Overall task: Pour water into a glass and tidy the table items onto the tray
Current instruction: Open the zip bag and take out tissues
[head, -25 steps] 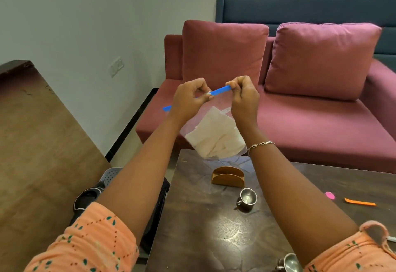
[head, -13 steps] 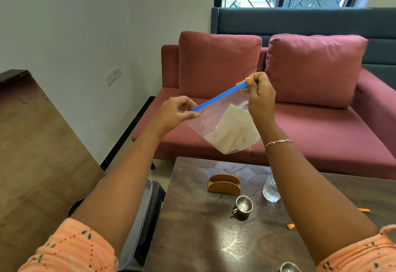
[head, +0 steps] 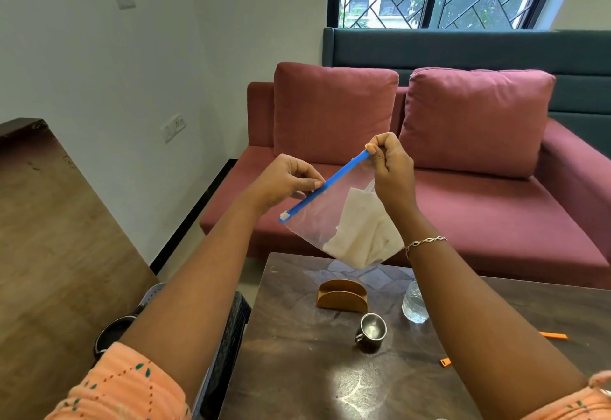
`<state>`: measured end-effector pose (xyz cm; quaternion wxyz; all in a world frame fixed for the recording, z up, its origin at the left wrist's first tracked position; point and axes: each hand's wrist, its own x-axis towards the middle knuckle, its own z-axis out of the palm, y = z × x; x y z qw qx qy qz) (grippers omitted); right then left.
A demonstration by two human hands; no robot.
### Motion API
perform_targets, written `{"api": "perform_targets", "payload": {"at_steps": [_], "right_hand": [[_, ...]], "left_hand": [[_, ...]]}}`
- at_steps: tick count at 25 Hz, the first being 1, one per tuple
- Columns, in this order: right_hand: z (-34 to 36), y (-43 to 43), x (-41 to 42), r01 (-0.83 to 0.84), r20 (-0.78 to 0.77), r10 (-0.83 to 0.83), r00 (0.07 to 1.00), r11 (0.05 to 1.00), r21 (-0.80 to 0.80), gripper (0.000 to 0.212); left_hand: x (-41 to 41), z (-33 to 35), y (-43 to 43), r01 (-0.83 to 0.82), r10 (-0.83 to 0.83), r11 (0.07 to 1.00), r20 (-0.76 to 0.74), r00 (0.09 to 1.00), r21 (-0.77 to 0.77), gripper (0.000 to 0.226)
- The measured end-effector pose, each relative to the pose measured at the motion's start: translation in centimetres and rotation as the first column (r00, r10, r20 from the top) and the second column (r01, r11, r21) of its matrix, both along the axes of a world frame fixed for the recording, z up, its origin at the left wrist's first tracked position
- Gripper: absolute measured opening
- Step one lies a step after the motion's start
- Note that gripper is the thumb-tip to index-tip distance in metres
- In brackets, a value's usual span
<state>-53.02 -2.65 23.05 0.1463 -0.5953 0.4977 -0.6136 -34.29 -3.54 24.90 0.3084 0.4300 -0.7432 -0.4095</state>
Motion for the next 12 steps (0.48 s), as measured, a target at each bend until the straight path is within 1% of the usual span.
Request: {"api": "perform_targets", "payload": {"at_steps": [4, 12], "right_hand": [[-0.1, 0.1, 0.2, -0.007, 0.0, 0.007, 1.0, 1.0, 0.003, 0.013], [-1.0, -0.2, 0.1, -0.033, -0.009, 0.034, 0.999, 0.999, 0.042, 0.012]], "left_hand": [[-0.1, -0.3, 0.1, 0.019, -0.02, 1.0, 0.031, 0.999, 0.024, 0.013], [-0.5, -1.1, 0.0, 0.016, -0.015, 1.0, 0.121, 0.992, -0.005, 0.01]]}}
